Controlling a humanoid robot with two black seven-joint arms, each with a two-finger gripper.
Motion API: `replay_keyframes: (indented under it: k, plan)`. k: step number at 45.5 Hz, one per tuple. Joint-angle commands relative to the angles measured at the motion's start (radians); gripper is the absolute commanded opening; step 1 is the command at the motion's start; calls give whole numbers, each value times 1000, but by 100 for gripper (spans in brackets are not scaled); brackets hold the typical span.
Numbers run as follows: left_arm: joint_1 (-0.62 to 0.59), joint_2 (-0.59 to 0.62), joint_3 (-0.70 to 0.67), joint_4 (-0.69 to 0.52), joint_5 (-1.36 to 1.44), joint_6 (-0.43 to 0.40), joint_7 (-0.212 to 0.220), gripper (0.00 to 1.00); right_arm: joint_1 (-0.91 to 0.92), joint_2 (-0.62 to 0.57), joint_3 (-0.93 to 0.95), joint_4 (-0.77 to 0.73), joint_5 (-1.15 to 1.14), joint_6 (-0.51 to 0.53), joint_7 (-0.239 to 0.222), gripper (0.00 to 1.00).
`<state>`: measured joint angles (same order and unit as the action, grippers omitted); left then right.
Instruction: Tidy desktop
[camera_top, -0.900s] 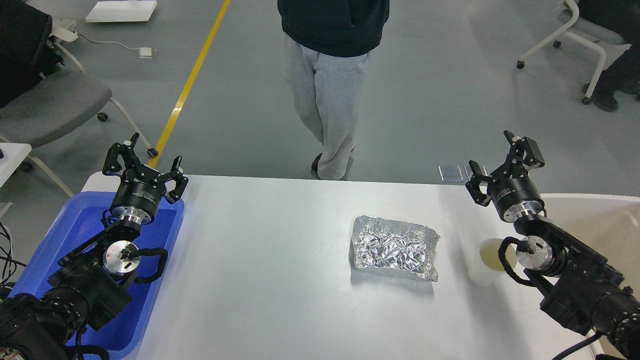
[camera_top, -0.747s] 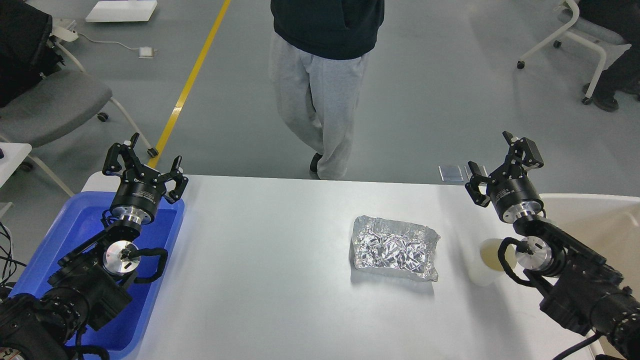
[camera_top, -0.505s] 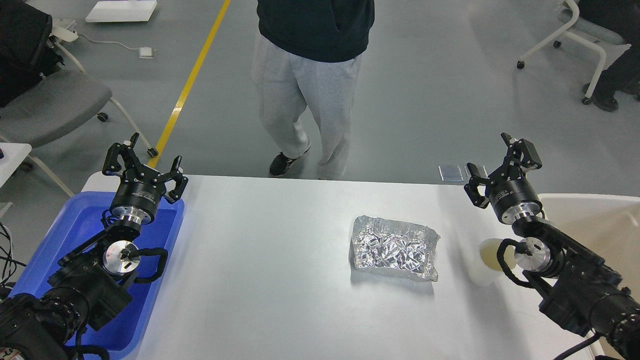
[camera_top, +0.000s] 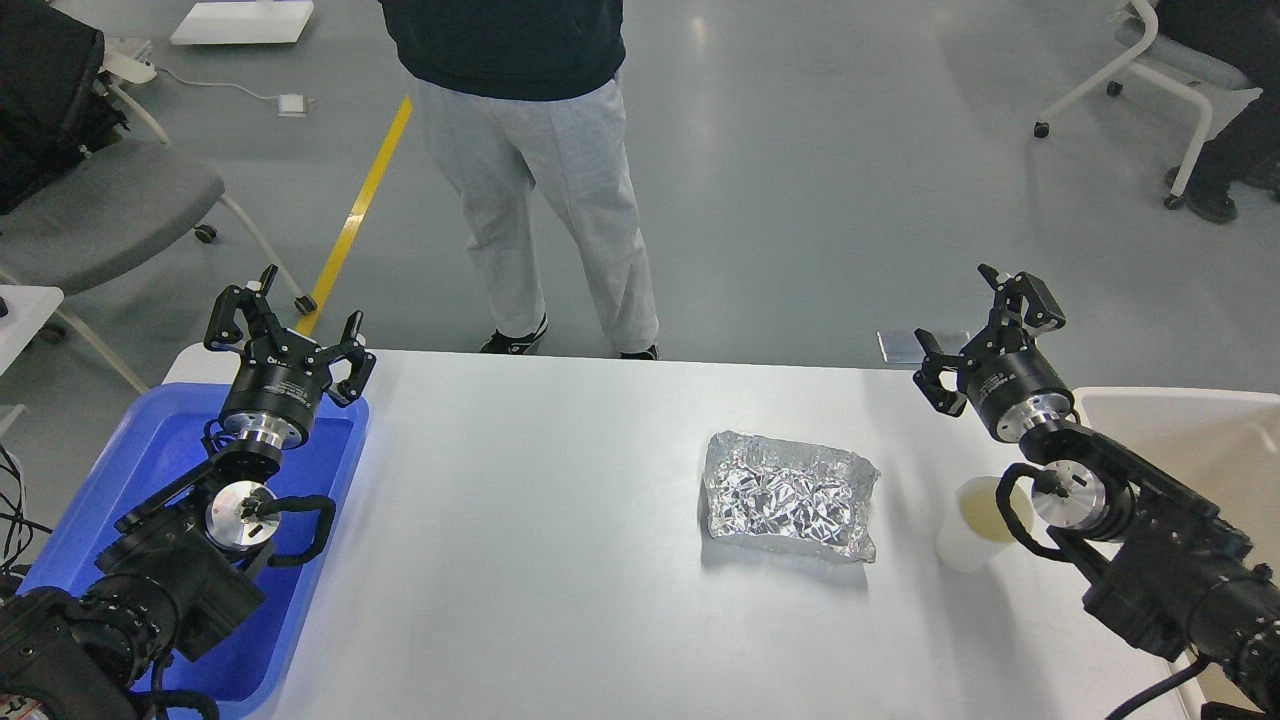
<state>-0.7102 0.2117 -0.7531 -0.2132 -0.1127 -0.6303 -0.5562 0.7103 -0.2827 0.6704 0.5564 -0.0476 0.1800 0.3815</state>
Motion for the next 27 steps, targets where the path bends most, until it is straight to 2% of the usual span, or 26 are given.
replay_keyframes:
  k: [1,19,23,27]
  plan:
    - [0,0,0,0,1,0,-1,100,-5,-38,-14,28,-8,3,-46,100]
    - [0,0,0,-2,1,0,1,100,-6,-36,-20,36,-11,-2,-41,100]
    - [0,0,0,-2,1,0,2,100,0,-105,-55,88,-38,1,-46,100]
    - [0,0,0,-2,1,0,1,100,9,-197,-91,213,-81,3,-47,100]
